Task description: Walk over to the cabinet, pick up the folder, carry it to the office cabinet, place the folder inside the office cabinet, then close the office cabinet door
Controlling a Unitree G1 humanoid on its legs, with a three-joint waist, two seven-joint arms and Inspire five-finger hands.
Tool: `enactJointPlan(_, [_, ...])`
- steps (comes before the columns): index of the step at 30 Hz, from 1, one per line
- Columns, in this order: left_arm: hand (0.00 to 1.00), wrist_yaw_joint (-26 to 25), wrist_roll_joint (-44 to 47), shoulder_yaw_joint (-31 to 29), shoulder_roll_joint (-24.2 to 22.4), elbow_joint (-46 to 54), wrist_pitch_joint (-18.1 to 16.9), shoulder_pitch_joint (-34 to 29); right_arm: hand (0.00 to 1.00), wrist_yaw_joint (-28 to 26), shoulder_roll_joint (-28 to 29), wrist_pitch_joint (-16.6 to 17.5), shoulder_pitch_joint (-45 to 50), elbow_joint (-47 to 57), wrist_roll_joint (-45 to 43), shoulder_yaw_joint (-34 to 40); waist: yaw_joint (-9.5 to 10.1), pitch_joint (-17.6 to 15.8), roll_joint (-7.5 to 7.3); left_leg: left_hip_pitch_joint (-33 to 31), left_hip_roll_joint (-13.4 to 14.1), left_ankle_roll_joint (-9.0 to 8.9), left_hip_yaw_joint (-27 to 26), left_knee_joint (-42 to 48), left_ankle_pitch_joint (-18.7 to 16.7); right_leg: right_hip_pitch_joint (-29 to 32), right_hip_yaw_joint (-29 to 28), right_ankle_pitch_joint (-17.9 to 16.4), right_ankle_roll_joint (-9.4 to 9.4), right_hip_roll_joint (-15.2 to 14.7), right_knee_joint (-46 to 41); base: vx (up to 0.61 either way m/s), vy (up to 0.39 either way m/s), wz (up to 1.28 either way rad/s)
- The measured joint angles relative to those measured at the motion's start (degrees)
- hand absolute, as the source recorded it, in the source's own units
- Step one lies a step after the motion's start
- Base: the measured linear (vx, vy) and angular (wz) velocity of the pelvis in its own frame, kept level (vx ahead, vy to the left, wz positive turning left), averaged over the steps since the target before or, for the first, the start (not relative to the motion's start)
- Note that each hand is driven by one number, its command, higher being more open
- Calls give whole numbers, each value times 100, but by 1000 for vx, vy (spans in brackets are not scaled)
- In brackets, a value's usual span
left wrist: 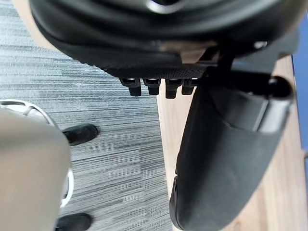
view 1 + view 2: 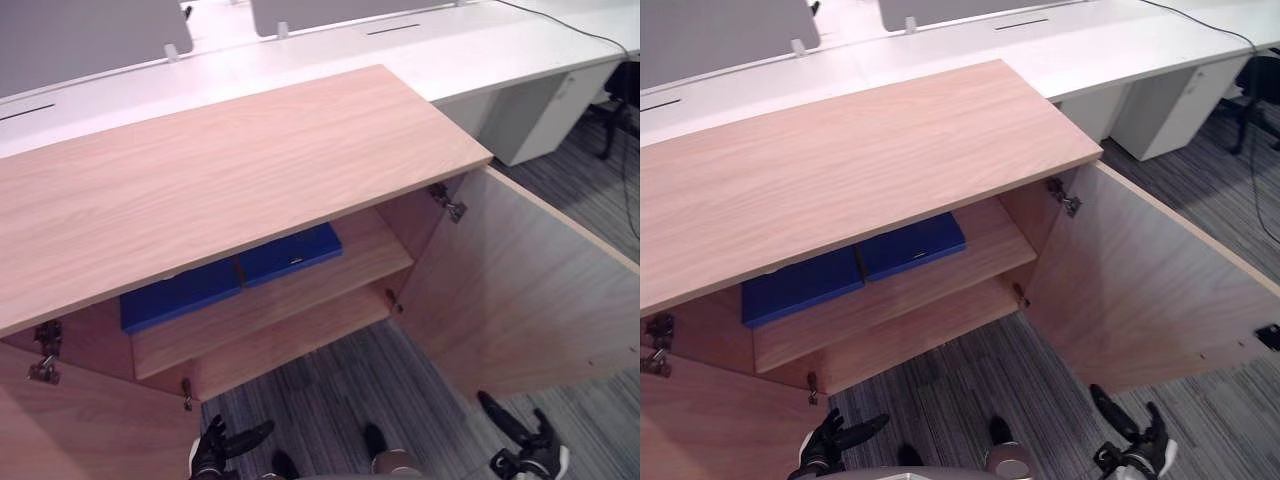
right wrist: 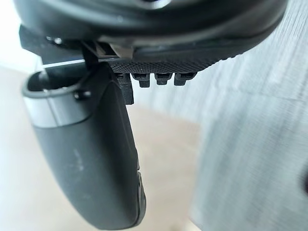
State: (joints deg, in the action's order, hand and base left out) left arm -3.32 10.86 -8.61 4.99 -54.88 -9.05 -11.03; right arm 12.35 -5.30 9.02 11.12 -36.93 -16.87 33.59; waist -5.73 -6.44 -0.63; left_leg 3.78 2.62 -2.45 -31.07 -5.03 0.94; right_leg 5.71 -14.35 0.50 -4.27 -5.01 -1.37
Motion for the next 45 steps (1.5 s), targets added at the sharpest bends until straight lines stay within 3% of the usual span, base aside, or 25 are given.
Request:
enactJointPlan(2, [100, 18, -92, 7, 16, -8, -4, -2, 100, 30, -307, 0, -137, 70, -2, 6, -22, 2, 4, 19, -40, -16, -179, 2, -44, 50, -160, 51, 37, 20, 51, -5, 1, -51])
enactJointPlan(7, [100, 126, -210, 179, 94, -31, -24, -2, 100, -72, -1095, 7, -961, 85, 19, -36, -79, -34, 78, 28, -56, -37, -475, 170, -264, 158, -567, 188, -97, 52, 134, 35, -24, -43])
enactJointPlan(12, [100, 216, -300, 395, 93, 54, -111, 1, 100, -83, -2035, 37, -1886, -87, 19, -384, -106, -186, 335, -181, 10, 31, -487, 642, -597, 272, -709, 244, -117, 35, 163, 78, -52, -28])
enactJointPlan(16, [100, 222, -296, 611, 19, 75, -139, 72, 100, 76, -2531, 51, -2498, -456, 20, -496, -114, -363, 647, -294, 61, 56, -368, 891, -838, 349, -697, 306, -121, 49, 136, 78, -55, -22])
enactJointPlan(19, [100, 217, -288, 739, -28, 114, -209, 130, 100, 147, -2628, 52, -2594, -481, -4, -611, -126, -411, 764, -336, 95, 29, -209, 962, -924, 415, -650, 336, -169, 40, 70, 40, -38, -10])
enactJointPlan(23, [100, 218, -290, 799, -74, 152, -244, 175, 100, 178, -2565, 58, -2488, -211, -205, -754, -157, -427, 764, -415, 81, 29, -188, 980, -926, 523, -576, 383, -242, 39, 17, -5, -13, -4])
enactJointPlan(24, [100, 212, -292, 791, -104, 142, -243, 190, 100, 260, -2426, 58, -2202, 279, -220, -760, -164, -442, 766, -446, 68, 27, -188, 996, -927, 554, -578, 383, -243, 42, 17, -35, -24, -6])
enactJointPlan(28, [100, 156, -418, 574, -196, 43, -194, 188, 100, 273, -1472, 108, -1107, 2219, -122, -944, -287, -471, 725, -448, 116, 45, -259, 1037, -942, 588, -714, 420, -301, 88, 36, -44, -45, -18])
enactJointPlan(32, [100, 94, -530, 434, -257, 45, -187, 249, 100, 185, -337, 256, 232, 3968, 120, -1799, -380, -560, 587, -360, 234, -60, -420, 1146, -1012, 562, -932, 470, -302, 222, 58, -61, -70, -31])
enactJointPlan(35, [100, 95, -542, 316, -337, 12, -181, 258, 100, 38, 8, 280, 1391, 4844, 219, -2609, -432, -600, 481, -270, 333, -98, -433, 1227, -1021, 463, -992, 507, -250, 338, 100, -66, -89, -22])
enactJointPlan(39, [100, 65, -541, 234, -231, -137, -183, 298, 100, -206, 93, 379, 2505, 5383, 249, -3721, -537, -571, 280, -205, 486, -153, -498, 1374, -1030, 395, -1035, 520, -238, 463, 115, -36, -81, -19])
enactJointPlan(42, [100, 67, -541, 267, -20, -293, -182, 479, 100, -399, -88, 368, 3060, 5487, 249, -4529, -537, -579, -81, -226, 583, -156, -435, 1547, -1030, 357, -953, 558, -213, 504, 44, -63, -83, 4])
enactJointPlan(45, [100, 69, -542, 414, 64, -432, -171, 633, 100, -510, -346, 282, 3309, 5541, 287, -4885, -534, -562, -227, -285, 596, -147, -163, 1662, -1034, 239, -708, 550, -205, 442, 14, -71, -38, 45])
